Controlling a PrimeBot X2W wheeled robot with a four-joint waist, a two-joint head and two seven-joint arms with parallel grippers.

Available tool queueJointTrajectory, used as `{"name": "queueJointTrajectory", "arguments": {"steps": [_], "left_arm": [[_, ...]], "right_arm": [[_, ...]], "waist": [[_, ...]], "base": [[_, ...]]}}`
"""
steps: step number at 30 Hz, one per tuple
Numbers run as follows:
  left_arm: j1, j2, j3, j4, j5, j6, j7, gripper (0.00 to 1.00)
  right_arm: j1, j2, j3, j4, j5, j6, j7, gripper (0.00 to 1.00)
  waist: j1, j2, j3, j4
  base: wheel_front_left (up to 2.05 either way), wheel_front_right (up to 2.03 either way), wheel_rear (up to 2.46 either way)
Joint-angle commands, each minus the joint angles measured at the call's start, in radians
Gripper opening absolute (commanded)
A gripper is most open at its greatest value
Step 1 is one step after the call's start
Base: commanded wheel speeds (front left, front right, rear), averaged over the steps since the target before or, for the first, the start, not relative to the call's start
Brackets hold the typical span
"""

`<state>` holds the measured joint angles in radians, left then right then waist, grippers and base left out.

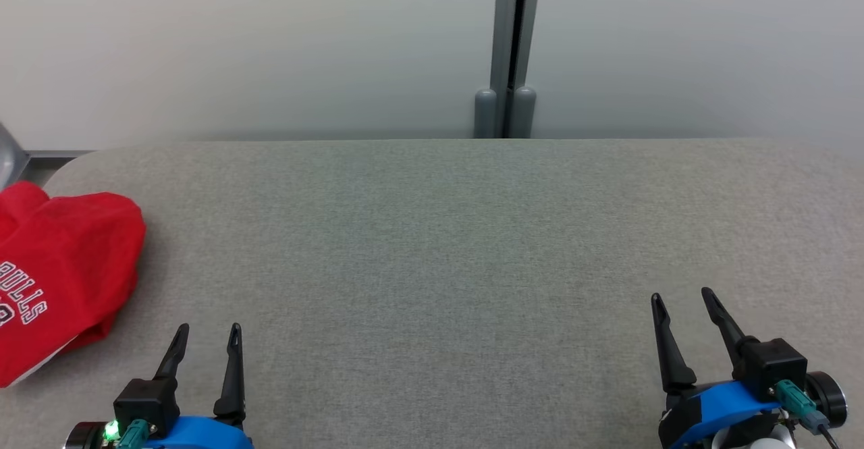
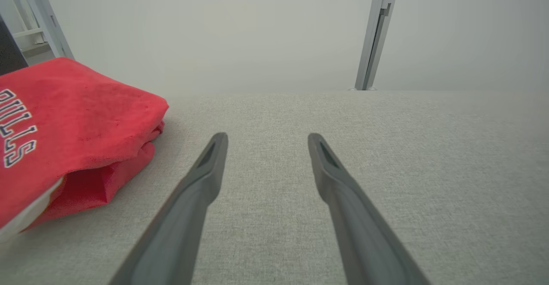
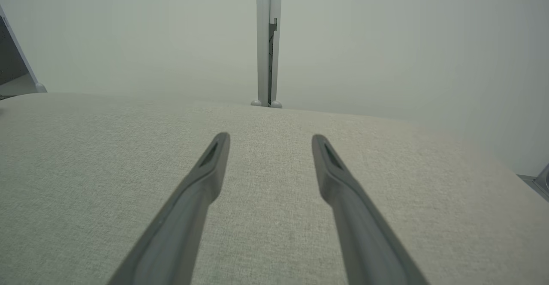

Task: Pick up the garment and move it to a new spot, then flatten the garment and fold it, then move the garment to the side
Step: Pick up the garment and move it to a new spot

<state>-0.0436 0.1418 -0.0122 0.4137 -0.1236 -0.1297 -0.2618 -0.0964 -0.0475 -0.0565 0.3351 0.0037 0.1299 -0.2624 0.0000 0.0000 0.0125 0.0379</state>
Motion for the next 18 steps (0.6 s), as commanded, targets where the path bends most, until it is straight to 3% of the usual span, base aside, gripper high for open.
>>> {"name": "queueJointTrajectory", "arguments": {"steps": [1,18], "left_arm": [[-0.008,0.002,0.001,0.002,-0.007,-0.002,-0.005,1.0],[-0.043,0.019,0.029,0.037,-0.033,-0.002,-0.004,1.0]], "right_arm": [[-0.001,-0.005,0.001,0.0,0.004,0.001,-0.004,1.0],[-0.056,-0.005,0.087,0.034,0.021,0.001,-0.004,1.0]], "waist": [[0.0,0.0,0.01,0.02],[0.0,0.0,0.051,0.352]], "base": [[0.0,0.0,0.0],[0.0,0.0,0.0]]}}
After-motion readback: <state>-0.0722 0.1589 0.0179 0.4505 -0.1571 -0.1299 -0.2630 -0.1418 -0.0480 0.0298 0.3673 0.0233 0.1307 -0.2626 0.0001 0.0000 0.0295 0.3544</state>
